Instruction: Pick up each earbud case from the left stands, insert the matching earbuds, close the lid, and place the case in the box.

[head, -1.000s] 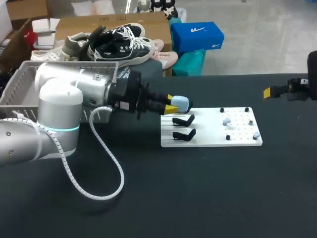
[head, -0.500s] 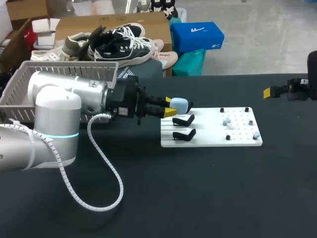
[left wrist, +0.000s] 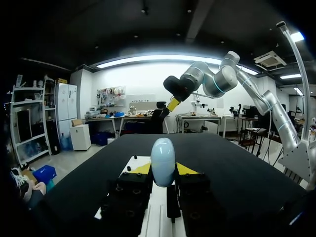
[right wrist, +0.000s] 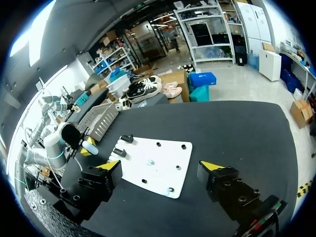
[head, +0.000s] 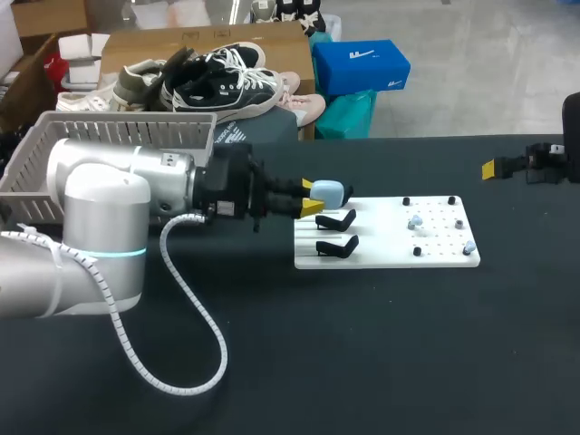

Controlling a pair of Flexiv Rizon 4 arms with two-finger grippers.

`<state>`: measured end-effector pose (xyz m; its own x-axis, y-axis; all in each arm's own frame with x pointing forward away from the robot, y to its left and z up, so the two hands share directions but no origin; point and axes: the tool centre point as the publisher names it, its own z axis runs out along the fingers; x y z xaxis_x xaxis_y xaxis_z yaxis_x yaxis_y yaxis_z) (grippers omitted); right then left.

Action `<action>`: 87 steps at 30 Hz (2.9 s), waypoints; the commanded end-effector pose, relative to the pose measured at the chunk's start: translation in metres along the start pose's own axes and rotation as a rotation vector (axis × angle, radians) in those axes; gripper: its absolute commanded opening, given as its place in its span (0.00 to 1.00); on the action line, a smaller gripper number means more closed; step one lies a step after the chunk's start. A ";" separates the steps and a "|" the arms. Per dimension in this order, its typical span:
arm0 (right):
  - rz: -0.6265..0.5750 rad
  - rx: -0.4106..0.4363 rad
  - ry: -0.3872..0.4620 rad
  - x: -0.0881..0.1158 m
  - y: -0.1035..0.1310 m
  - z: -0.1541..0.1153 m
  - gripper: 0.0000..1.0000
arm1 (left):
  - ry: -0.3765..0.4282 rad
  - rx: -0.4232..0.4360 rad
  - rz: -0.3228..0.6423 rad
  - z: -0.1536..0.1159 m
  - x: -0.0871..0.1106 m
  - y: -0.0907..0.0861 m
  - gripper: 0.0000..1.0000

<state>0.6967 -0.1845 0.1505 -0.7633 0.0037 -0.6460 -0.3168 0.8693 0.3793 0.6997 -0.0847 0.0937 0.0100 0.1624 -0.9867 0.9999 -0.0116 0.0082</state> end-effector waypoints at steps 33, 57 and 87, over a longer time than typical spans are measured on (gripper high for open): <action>-0.268 0.000 0.133 0.055 0.074 0.007 1.00 | -0.089 0.013 0.005 0.053 0.015 -0.002 0.00; -0.351 -0.068 0.228 0.043 0.139 0.080 1.00 | -0.078 -0.008 0.022 0.051 0.014 -0.003 0.00; -0.352 -0.013 0.295 0.042 0.130 0.118 1.00 | -0.078 -0.008 0.022 0.051 0.014 -0.003 0.00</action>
<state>0.6881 -0.0165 0.0971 -0.7340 -0.4350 -0.5216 -0.5963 0.7804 0.1882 0.6982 -0.1329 0.0719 0.0304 0.0859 -0.9958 0.9995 -0.0118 0.0295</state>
